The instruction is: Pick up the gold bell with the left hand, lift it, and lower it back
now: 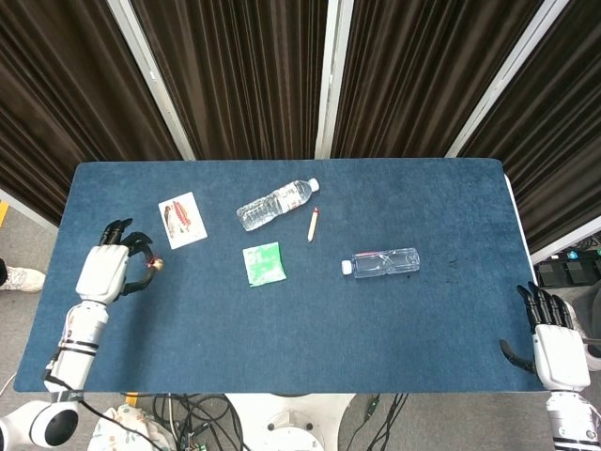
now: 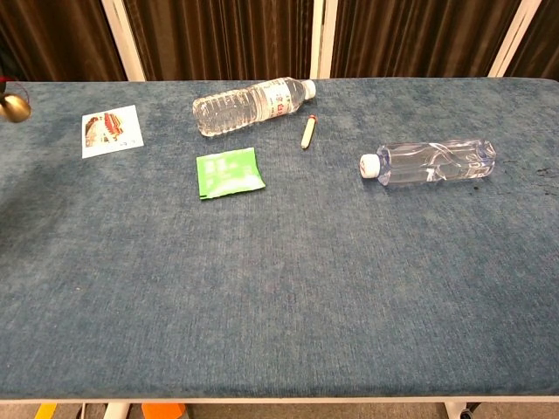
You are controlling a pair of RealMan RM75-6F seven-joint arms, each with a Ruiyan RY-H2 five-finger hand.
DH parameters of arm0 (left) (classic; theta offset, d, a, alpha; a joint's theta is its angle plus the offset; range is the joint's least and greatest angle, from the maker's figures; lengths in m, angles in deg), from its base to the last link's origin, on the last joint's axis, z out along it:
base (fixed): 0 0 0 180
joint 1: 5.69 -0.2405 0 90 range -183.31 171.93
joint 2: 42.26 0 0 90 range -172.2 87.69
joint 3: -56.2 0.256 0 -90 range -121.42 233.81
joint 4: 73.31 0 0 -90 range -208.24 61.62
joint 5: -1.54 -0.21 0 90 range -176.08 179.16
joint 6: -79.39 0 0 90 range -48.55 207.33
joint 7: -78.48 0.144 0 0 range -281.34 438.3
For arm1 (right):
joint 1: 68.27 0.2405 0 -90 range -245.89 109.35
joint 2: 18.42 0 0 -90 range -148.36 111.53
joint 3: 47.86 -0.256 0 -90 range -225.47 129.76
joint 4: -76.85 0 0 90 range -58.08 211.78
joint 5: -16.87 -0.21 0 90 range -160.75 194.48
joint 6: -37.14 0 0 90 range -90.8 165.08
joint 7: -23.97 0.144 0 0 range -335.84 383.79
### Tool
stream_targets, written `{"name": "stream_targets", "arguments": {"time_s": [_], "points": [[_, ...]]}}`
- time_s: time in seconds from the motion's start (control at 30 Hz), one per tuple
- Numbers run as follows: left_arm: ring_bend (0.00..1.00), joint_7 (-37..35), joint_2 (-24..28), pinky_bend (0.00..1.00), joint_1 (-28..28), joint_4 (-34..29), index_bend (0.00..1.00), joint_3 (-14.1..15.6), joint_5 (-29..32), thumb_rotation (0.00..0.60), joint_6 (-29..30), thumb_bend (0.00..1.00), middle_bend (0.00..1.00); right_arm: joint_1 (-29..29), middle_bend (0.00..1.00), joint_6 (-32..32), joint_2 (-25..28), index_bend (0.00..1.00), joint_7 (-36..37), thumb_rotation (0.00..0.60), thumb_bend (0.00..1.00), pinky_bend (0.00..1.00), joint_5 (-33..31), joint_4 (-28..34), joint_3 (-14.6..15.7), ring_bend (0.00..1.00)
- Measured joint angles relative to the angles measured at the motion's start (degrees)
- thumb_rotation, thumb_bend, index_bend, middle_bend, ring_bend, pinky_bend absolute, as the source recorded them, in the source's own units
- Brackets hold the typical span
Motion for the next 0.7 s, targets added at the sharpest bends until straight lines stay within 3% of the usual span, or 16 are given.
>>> {"name": "stream_targets", "arguments": {"time_s": [0.1, 0.2, 0.53, 0.7], "points": [[0.07, -4.65, 0.57, 0.07, 0.14, 0.34, 0.68, 0.00, 0.00, 0.600, -1.07, 0.41, 0.33, -0.06, 0.00, 0.27, 0.09, 0.00, -0.03, 0.600, 0.17, 0.00, 0.11, 0.12, -0.02, 0.00], [0.07, -4.80, -0.03, 0.07, 0.26, 1.03, 0.68, 0.24, 0.18, 0.600, -0.41, 0.40, 0.34, -0.13, 0.00, 0.32, 0.15, 0.00, -0.08, 0.600, 0.17, 0.00, 0.04, 0.11, 0.00, 0.00], [0.07, 11.76, 0.65, 0.06, 0.93, -1.17, 0.70, 0.93, 1.53, 0.600, -3.03, 0.40, 0.33, -0.02, 0.00, -0.32, -0.21, 0.00, 0.20, 0.600, 0.17, 0.00, -0.44, -0.40, 0.06, 0.00], [0.07, 5.40, 1.16, 0.06, 1.51, -2.79, 0.70, 1.51, 2.03, 0.600, -6.57, 0.39, 0.30, 0.02, 0.00, -0.54, -0.45, 0.00, 0.40, 0.600, 0.17, 0.00, -0.55, -0.76, 0.12, 0.00]]}}
